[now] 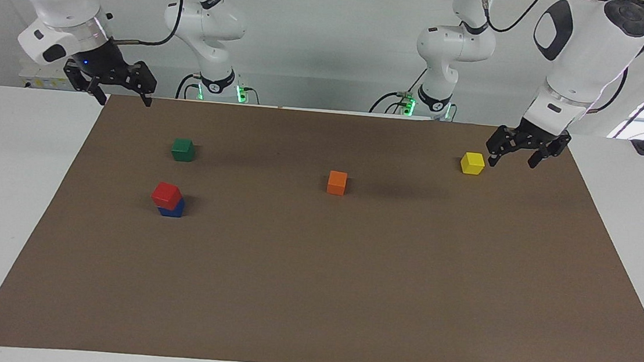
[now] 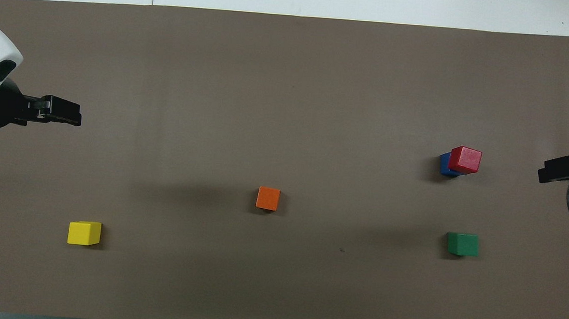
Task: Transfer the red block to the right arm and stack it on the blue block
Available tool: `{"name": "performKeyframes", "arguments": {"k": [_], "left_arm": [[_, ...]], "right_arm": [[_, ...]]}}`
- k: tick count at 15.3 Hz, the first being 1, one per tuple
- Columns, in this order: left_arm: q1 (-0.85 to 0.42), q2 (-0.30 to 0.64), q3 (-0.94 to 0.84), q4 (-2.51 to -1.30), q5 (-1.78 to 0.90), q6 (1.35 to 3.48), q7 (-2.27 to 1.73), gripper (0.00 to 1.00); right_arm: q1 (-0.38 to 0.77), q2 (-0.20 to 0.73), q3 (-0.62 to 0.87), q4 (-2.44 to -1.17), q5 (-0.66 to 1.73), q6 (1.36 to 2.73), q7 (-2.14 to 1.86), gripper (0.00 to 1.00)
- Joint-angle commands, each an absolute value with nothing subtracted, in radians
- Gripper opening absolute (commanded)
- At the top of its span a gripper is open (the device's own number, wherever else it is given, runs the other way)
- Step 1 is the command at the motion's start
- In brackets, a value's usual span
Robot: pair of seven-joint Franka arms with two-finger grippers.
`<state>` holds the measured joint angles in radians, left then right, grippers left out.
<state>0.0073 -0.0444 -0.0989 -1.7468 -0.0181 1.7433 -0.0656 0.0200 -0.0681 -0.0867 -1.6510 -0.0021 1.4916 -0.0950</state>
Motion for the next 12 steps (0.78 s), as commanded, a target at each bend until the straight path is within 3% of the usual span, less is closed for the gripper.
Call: {"name": "performKeyframes", "arguments": {"k": [1,12], "left_arm": [[0.015,-0.063,-0.100,-1.752,-0.031,1.726,-0.061,1.00],[0.015,-0.063,-0.100,-1.752,-0.031,1.726,-0.061,1.00]], "right_arm": [[0.018,-0.074,-0.094,-1.646,-0.003,1.493,-0.120,1.00],[0.021,-0.075,-0.091,-1.652,-0.044,1.505,-0.117,1.00]]}}
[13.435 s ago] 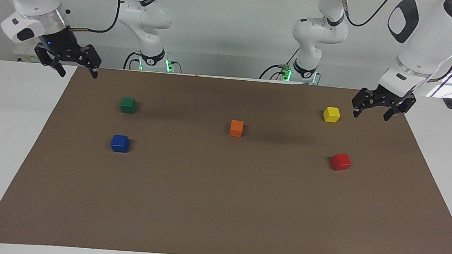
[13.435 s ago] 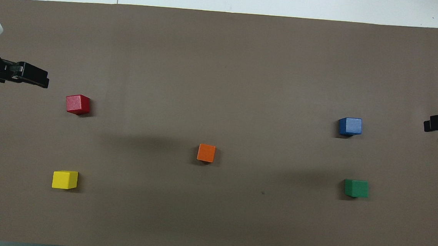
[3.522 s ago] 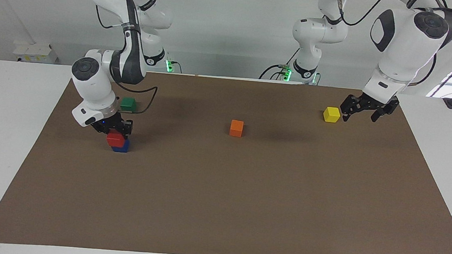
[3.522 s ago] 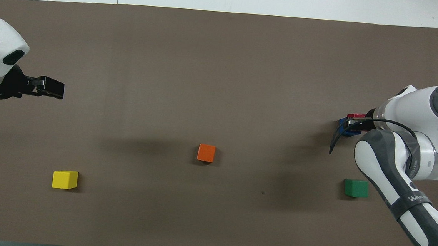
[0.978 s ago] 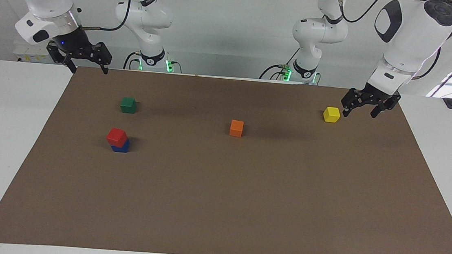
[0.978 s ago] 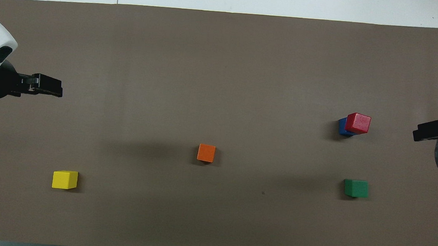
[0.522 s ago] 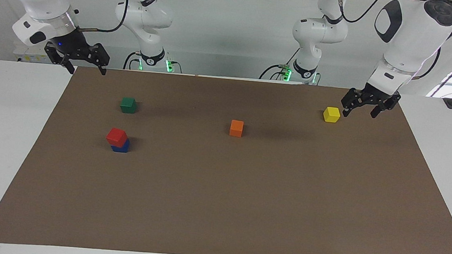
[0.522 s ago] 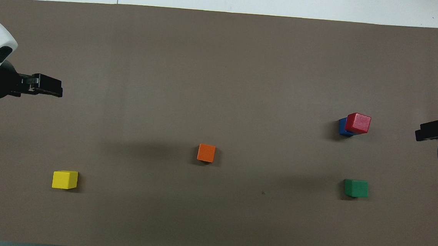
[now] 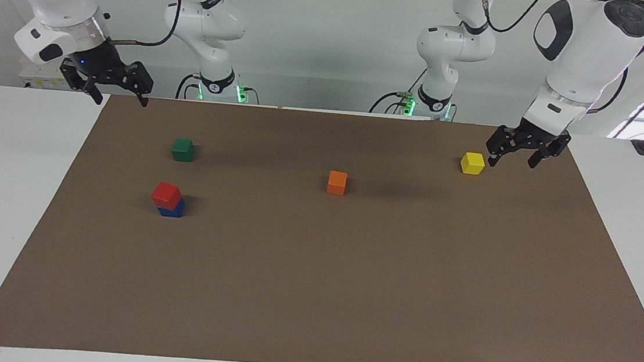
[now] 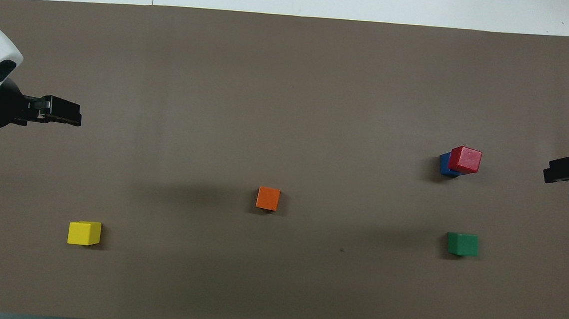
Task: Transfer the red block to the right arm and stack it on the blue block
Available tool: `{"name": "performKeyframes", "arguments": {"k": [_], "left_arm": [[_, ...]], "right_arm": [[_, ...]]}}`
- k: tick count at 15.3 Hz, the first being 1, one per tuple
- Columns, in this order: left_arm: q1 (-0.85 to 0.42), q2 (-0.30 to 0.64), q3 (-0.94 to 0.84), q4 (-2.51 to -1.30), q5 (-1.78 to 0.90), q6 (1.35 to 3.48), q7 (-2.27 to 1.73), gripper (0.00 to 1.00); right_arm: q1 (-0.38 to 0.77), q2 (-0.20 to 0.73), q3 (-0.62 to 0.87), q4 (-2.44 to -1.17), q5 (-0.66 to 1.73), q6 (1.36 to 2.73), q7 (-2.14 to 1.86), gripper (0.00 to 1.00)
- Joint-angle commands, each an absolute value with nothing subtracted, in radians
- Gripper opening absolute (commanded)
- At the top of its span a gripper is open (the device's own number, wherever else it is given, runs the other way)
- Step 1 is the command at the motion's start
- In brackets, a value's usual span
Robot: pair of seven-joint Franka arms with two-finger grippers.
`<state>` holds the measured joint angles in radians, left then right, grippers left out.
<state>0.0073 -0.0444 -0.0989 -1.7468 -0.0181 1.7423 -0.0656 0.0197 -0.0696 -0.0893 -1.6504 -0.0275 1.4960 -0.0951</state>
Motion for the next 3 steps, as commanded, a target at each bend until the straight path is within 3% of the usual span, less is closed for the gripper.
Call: {"name": "performKeyframes", "arguments": {"k": [1,3], "left_arm": [[0.015,-0.063,-0.100,-1.752,-0.031,1.726,-0.061,1.00],[0.015,-0.063,-0.100,-1.752,-0.031,1.726,-0.061,1.00]], "right_arm": [[0.018,-0.077,-0.091,-1.654,-0.044,1.505,-0.118,1.00],[0.015,-0.077,-0.091,-1.654,-0.044,1.505,-0.121,1.00]]}}
